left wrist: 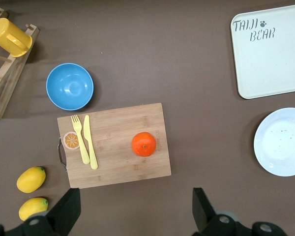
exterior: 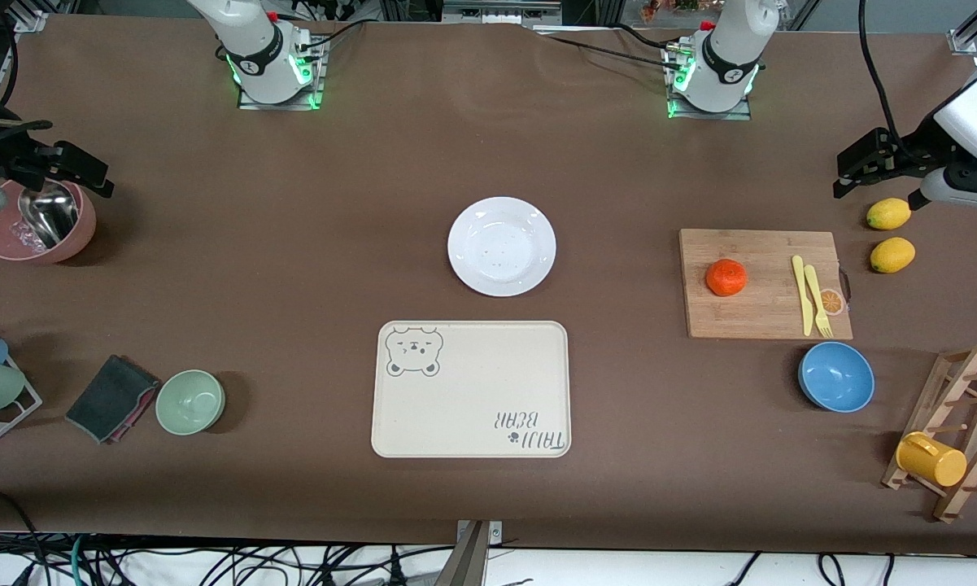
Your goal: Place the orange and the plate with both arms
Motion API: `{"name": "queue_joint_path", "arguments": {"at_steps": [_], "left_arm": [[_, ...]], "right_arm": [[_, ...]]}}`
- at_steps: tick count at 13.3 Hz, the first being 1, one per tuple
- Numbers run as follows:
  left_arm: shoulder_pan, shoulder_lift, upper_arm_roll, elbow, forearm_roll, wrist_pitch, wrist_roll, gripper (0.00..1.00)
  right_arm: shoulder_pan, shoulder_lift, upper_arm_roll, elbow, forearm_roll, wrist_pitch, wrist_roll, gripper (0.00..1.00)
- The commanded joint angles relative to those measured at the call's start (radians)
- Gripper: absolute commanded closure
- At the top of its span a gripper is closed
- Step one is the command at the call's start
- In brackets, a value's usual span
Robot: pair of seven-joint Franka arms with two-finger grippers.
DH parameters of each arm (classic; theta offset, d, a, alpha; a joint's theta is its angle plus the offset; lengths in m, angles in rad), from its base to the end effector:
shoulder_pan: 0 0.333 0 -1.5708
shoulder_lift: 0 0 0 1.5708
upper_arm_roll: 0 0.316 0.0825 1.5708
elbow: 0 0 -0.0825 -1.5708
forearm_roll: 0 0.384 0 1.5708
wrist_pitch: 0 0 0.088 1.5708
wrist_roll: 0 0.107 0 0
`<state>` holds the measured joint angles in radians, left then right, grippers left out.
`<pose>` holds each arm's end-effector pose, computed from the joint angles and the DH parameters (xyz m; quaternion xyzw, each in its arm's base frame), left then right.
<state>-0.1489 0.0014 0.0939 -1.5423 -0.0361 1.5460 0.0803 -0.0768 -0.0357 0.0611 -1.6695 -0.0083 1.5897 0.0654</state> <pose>0.5518 -0.0344 0.6350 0.9975 -0.0681 0.0014 0.0180 0.5427 -0.0088 0.5991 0.9989 -0.0404 -0.0219 0.0058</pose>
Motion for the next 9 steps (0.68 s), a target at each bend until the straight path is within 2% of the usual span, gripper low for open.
{"name": "queue_joint_path", "arguments": {"at_steps": [1, 9], "left_arm": [[0.003, 0.014, -0.003, 0.033, 0.03, -0.026, -0.008, 0.0], [0.0, 0.012, -0.006, 0.033, 0.027, -0.037, -0.017, 0.0]], "right_arm": [[-0.008, -0.01, 0.005, -0.004, 0.013, -0.008, -0.013, 0.0], [-0.008, -0.01, 0.005, -0.004, 0.013, -0.01, -0.013, 0.0]]}}
